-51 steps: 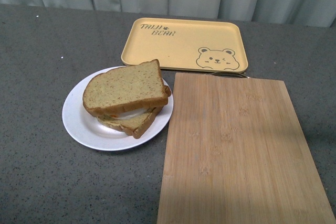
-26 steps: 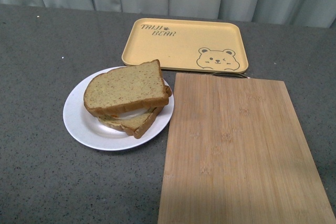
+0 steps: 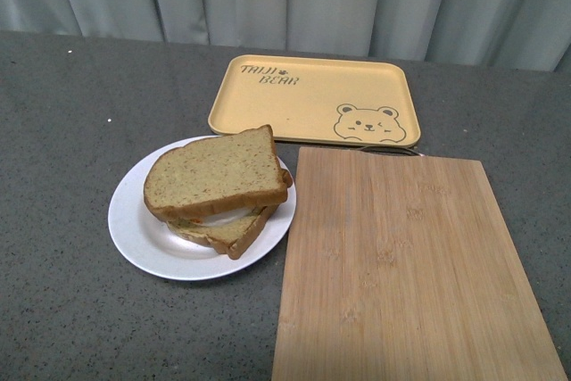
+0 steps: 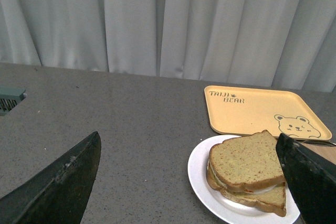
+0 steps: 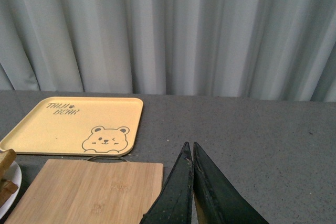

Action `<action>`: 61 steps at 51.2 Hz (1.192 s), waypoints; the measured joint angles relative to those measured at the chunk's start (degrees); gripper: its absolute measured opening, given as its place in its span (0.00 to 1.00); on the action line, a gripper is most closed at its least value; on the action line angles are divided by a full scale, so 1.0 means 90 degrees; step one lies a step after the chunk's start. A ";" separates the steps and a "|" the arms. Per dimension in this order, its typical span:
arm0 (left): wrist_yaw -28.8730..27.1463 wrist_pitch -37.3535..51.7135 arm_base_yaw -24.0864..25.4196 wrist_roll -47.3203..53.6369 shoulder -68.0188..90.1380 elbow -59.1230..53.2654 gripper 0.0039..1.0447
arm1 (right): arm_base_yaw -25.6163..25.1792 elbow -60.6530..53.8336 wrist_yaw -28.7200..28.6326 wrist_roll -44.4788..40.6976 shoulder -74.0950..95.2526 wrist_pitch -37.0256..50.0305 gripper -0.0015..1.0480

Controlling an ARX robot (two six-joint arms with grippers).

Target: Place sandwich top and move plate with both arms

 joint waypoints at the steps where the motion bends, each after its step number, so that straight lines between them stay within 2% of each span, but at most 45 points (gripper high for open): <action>1: 0.0000 0.0000 0.0000 0.0000 0.0000 0.0000 0.94 | 0.0000 -0.0002 0.0000 0.0000 -0.0044 -0.0041 0.01; 10: 0.0000 0.0000 0.0000 0.0000 0.0000 0.0000 0.94 | 0.0000 -0.0032 0.0000 0.0000 -0.1032 -0.0937 0.01; 29: 0.0000 0.0000 0.0000 0.0000 0.0000 0.0000 0.94 | 0.0000 -0.0032 -0.0005 -0.0002 -0.2222 -0.2067 0.01; 61: 0.0000 0.0000 0.0000 0.0000 0.0000 0.0000 0.94 | 0.0000 -0.0027 -0.0010 0.0000 -0.3461 -0.3322 0.01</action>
